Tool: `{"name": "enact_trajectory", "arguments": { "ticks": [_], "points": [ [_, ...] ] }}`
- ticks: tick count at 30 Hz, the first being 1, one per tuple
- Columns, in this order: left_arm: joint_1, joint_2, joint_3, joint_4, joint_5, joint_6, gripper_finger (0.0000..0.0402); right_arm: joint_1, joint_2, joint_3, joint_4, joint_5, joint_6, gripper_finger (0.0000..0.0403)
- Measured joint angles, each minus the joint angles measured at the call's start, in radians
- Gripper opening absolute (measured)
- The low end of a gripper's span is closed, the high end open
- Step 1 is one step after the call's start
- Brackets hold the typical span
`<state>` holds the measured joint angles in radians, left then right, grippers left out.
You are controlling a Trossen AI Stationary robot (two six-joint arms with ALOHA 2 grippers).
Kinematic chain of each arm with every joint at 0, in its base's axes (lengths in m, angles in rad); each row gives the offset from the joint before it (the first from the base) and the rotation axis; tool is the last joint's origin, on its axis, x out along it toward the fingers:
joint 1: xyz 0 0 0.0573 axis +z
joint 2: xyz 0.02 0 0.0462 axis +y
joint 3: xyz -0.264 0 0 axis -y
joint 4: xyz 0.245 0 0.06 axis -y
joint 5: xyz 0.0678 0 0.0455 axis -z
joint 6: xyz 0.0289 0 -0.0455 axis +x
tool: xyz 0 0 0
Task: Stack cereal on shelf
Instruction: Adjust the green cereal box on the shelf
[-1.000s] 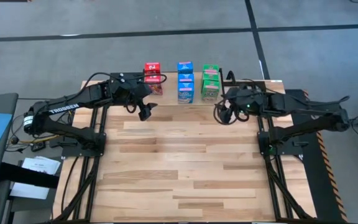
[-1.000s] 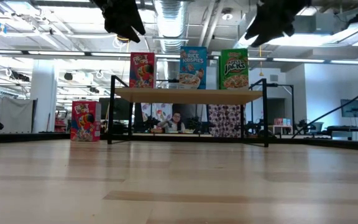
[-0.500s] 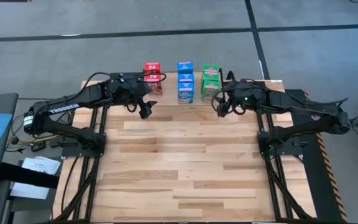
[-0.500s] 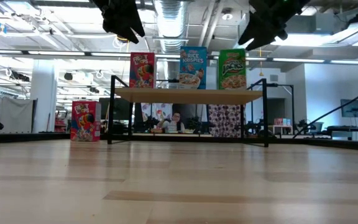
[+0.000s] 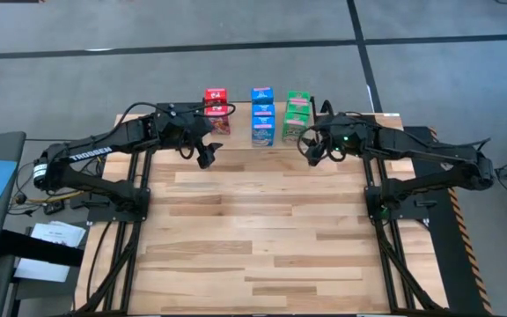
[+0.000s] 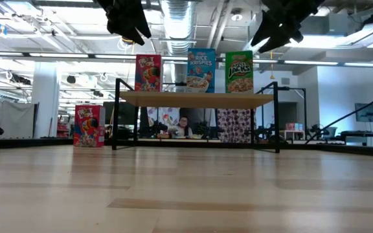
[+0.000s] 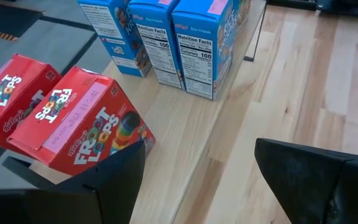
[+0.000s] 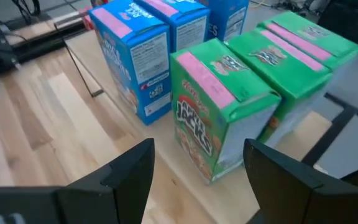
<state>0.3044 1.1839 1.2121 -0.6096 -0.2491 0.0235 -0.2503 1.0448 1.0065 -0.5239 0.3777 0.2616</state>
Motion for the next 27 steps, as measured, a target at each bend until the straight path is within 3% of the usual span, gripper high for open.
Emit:
{"name": "enact_trajectory", "arguments": {
  "ticks": [6,12,20,27],
  "points": [
    [0.0,0.0,0.0,0.003,0.001,-0.018,0.0293,0.038,-0.038,0.0,0.003,-0.005,0.055,0.0269],
    [0.0,0.0,0.0,0.045,0.001,-0.015,0.0293,0.085,-0.067,0.0,0.145,-0.065,0.05,0.0269],
    [0.0,0.0,0.0,0.048,0.001,0.013,0.0293,0.141,-0.079,0.0,0.37,-0.092,-0.1,0.0269],
    [0.0,0.0,0.0,0.064,-0.044,-0.014,0.0293,0.08,-0.055,0.002,0.416,-0.084,-0.238,0.0269]
  ]
}}
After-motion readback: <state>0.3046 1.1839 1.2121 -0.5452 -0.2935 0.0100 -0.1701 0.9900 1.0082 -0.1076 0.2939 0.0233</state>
